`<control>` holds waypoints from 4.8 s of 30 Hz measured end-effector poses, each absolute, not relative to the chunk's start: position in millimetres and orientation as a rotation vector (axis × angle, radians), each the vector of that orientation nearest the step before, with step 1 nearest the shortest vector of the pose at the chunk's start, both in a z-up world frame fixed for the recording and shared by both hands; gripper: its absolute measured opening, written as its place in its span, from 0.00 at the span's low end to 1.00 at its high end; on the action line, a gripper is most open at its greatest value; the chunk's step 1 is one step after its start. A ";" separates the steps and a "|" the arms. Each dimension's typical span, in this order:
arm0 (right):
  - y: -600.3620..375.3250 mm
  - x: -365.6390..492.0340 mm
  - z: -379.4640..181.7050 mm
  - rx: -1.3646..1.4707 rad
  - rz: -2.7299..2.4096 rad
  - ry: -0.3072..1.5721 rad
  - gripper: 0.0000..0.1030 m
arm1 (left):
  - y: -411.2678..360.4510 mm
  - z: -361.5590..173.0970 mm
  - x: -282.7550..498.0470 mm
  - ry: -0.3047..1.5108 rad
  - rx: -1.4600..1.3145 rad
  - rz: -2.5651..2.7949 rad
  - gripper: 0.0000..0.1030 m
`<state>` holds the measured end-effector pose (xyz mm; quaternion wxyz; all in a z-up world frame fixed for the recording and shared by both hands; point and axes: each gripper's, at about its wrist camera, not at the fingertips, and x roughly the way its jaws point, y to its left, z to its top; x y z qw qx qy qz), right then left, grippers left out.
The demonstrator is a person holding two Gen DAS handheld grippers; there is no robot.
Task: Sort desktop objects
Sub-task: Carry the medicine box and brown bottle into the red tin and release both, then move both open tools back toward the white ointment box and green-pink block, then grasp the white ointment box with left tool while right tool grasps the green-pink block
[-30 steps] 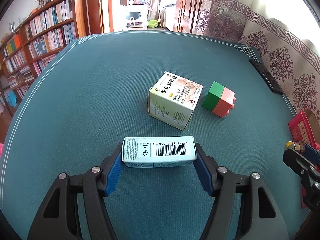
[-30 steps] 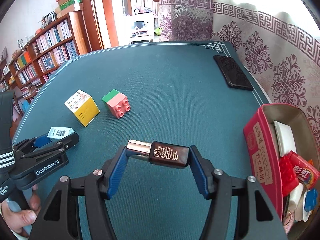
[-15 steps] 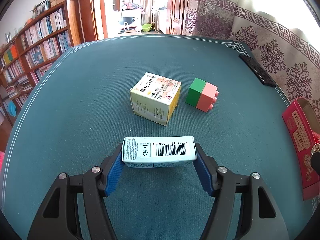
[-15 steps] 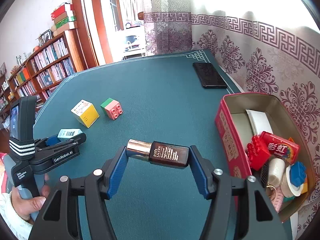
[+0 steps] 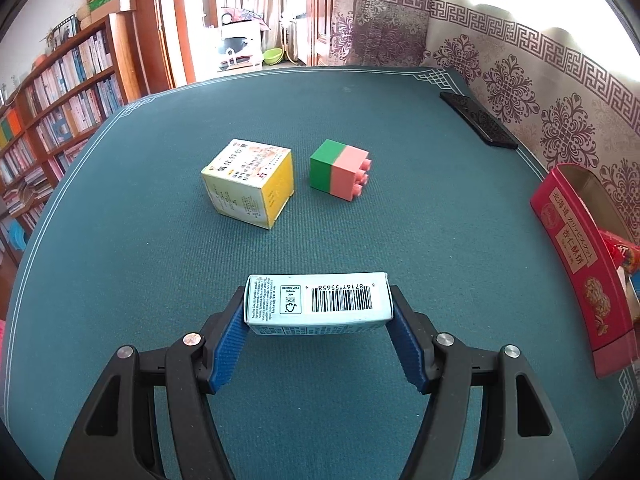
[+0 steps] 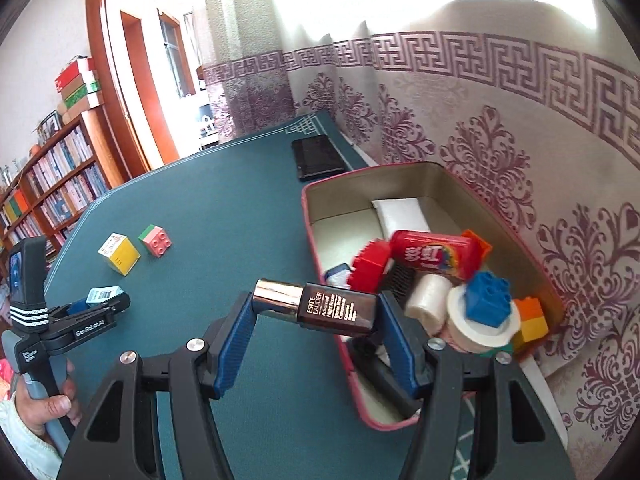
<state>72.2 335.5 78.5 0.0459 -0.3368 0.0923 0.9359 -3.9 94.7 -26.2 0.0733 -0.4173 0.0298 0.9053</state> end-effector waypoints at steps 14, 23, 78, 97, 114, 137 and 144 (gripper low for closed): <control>385.9 90.3 65.2 -1.030 2.798 0.292 0.64 | 160.2 1.7 28.1 0.142 -1.152 2.581 0.67; 391.3 97.5 60.3 -1.043 2.841 0.265 0.81 | 201.1 22.3 39.4 0.184 -1.092 2.505 0.67; 378.5 105.3 75.2 -0.987 2.885 0.234 0.82 | 226.4 22.3 7.4 0.136 -1.156 2.445 0.72; 311.6 75.3 84.2 -1.132 3.042 0.158 0.83 | 104.0 24.6 -40.8 0.060 -1.184 2.702 0.72; 272.2 46.8 78.1 -1.213 3.089 0.098 0.83 | 44.8 -1.0 -93.8 0.024 -1.190 2.716 0.72; 213.3 -11.2 55.9 -1.442 3.102 0.040 0.83 | 24.2 -47.2 -116.1 -0.015 -1.306 2.763 0.59; 194.5 -25.8 52.6 -1.553 3.076 -0.065 0.83 | 2.8 -47.1 -97.2 -0.119 -1.259 2.810 0.53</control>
